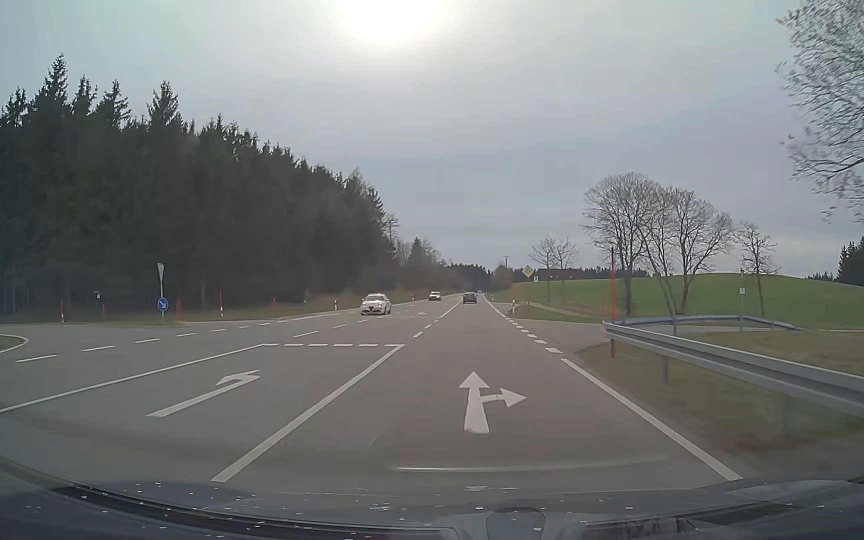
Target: Follow the waypoints while adhering to traffic rules and regulations
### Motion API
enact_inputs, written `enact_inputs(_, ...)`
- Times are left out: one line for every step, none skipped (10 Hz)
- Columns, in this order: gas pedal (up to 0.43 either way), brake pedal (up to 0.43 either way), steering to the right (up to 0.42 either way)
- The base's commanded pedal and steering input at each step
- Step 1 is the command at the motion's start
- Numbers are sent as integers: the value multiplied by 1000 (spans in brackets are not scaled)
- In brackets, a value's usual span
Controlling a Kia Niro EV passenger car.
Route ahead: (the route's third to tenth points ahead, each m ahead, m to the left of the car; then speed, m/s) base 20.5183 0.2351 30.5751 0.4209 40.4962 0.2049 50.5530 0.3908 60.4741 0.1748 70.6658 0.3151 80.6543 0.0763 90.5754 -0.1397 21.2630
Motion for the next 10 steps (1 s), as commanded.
enact_inputs(280, 0, -1)
enact_inputs(280, 0, -1)
enact_inputs(287, 0, -1)
enact_inputs(287, 0, 0)
enact_inputs(287, 0, 0)
enact_inputs(287, 0, 0)
enact_inputs(287, 0, 0)
enact_inputs(287, 0, 0)
enact_inputs(287, 0, 0)
enact_inputs(287, 0, 0)
